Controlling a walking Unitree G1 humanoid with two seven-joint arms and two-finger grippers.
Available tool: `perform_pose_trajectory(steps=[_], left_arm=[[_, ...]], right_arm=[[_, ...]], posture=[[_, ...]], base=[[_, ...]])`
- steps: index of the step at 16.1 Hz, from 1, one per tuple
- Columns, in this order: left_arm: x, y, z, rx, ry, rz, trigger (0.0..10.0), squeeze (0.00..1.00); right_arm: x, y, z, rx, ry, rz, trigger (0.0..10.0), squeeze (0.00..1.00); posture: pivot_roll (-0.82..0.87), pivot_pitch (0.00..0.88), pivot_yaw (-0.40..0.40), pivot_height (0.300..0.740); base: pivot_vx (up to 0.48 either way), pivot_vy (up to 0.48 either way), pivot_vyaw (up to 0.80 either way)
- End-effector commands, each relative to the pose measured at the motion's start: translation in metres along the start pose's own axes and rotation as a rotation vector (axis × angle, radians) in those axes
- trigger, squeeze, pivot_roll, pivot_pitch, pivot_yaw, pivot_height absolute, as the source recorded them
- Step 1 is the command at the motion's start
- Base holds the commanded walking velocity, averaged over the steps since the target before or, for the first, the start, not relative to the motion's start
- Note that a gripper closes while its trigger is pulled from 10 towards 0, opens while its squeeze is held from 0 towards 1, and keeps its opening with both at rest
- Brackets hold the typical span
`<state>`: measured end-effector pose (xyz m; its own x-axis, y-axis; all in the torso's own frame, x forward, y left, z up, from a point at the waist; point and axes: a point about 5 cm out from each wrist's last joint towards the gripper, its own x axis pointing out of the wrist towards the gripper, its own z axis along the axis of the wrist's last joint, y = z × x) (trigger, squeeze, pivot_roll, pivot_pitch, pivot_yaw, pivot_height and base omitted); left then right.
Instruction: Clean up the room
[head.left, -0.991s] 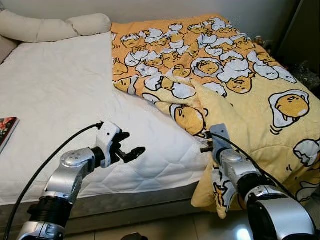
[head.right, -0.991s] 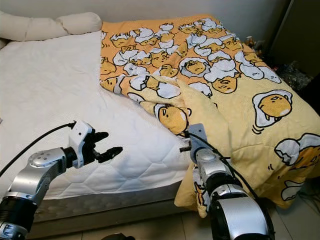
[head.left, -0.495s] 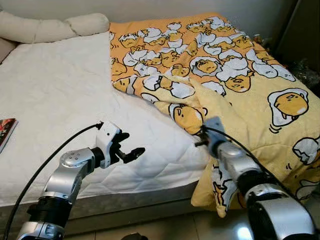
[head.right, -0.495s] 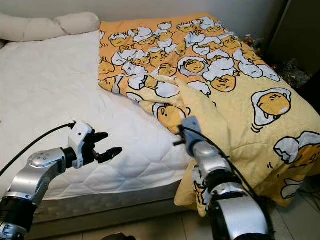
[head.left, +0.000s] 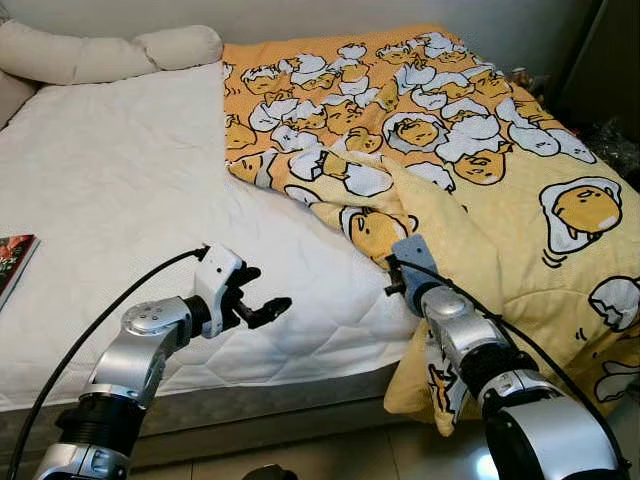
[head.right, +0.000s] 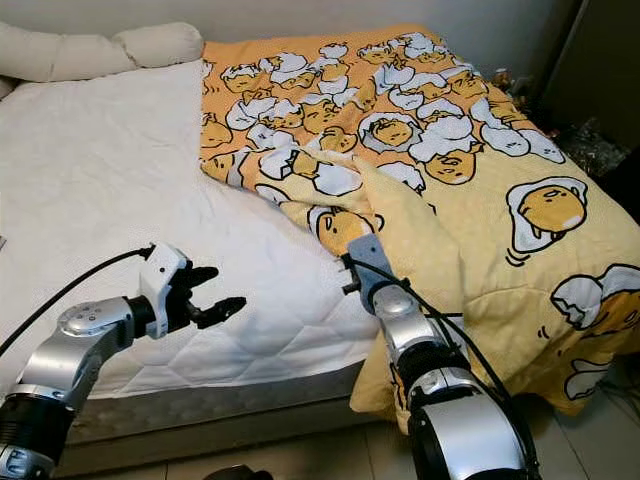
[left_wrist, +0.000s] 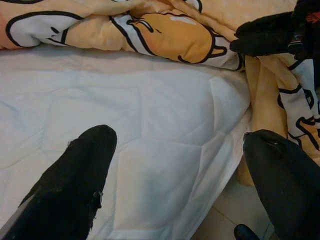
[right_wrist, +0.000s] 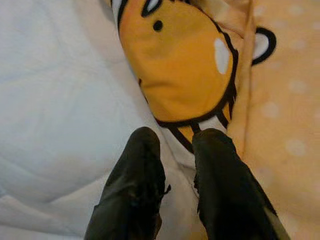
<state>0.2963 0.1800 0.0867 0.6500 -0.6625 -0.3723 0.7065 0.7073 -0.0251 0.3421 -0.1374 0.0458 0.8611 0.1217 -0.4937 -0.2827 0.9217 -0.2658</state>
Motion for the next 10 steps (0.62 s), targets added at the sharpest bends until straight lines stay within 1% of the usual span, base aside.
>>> perform_pose_trajectory(steps=[1,6,10], left_arm=[[-0.004,0.003,0.000,0.020,0.012,0.004,10.0,0.00],[-0.004,0.003,0.000,0.024,0.016,-0.004,10.0,0.00],[-0.005,0.003,0.000,0.024,0.018,-0.004,10.0,0.00]], right_arm=[[0.000,0.001,-0.002,-0.015,0.012,-0.008,10.0,1.00],[-0.001,-0.005,-0.008,-0.041,0.037,-0.074,10.0,1.00],[-0.002,-0.008,-0.013,-0.056,0.059,-0.103,10.0,1.00]], posture=[[0.00,0.000,0.117,0.740],[0.00,0.000,0.119,0.740],[0.00,0.000,0.120,0.740]], base=[[0.000,0.000,0.00],[0.000,0.000,0.00],[0.000,0.000,0.00]])
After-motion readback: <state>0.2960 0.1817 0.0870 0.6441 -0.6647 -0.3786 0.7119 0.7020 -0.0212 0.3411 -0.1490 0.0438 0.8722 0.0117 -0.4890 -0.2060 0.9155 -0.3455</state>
